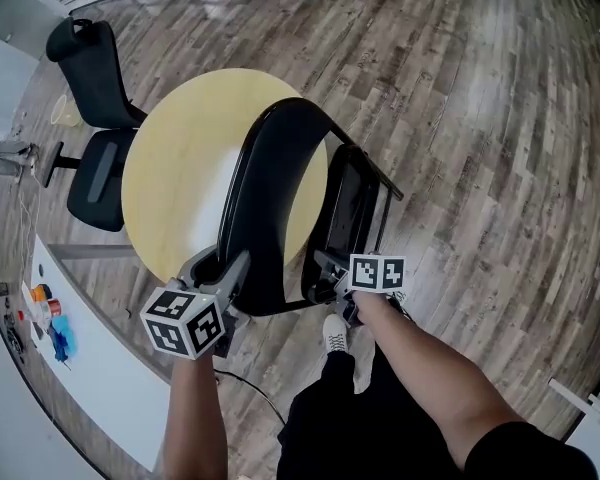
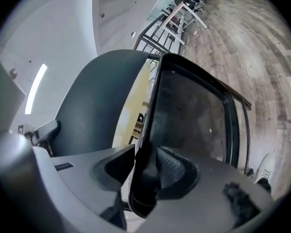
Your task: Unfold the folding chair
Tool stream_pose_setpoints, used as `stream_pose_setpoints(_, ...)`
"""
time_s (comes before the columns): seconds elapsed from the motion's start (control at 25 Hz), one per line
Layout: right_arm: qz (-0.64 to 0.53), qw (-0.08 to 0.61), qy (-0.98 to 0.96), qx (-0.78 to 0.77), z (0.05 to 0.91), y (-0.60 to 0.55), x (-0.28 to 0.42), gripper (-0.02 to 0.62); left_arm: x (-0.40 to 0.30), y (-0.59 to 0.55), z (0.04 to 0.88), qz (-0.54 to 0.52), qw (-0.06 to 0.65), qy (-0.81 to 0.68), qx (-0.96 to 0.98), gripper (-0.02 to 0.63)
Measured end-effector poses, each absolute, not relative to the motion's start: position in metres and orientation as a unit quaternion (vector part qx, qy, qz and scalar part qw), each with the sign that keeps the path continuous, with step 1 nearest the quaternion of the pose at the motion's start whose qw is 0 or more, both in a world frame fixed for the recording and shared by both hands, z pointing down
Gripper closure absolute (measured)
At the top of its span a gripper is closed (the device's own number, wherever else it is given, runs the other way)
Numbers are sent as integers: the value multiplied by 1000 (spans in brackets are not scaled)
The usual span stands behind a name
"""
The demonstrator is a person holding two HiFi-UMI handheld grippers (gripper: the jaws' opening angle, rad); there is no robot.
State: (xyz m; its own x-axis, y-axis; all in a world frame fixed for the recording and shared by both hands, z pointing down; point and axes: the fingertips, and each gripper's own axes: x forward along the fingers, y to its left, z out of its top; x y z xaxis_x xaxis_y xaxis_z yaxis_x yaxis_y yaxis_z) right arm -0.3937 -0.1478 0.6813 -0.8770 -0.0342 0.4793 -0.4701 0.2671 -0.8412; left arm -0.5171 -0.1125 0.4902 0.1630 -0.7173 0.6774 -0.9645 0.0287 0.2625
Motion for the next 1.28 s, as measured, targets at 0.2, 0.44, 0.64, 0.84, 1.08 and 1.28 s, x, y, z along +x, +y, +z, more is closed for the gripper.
stream_pose_setpoints(0.2, 588, 189, -770, 159, 683, -155, -400, 456, -495, -115, 482, 180, 344, -619, 683, 456)
stream_pose_setpoints(0.44, 582, 171, -781, 147, 670, -158, -369, 485, -457, -121, 470, 170, 341, -609, 696, 457)
stream_pose_setpoints(0.64, 609, 130, -767, 157, 652, -159, -337, 538, -411, -126, 451, 116, 359, -584, 719, 469)
stream_pose_setpoints(0.84, 625, 104, -757, 160, 644, -164, -306, 540, -374, -131, 440, 77, 359, -575, 731, 482)
stream_pose_setpoints(1.08, 648, 65, -744, 151, 638, -171, -263, 545, -333, -137, 433, 59, 362, -562, 741, 486)
stream_pose_setpoints(1.28, 660, 40, -739, 129, 632, -175, -213, 545, -299, -138, 425, 52, 355, -564, 744, 488)
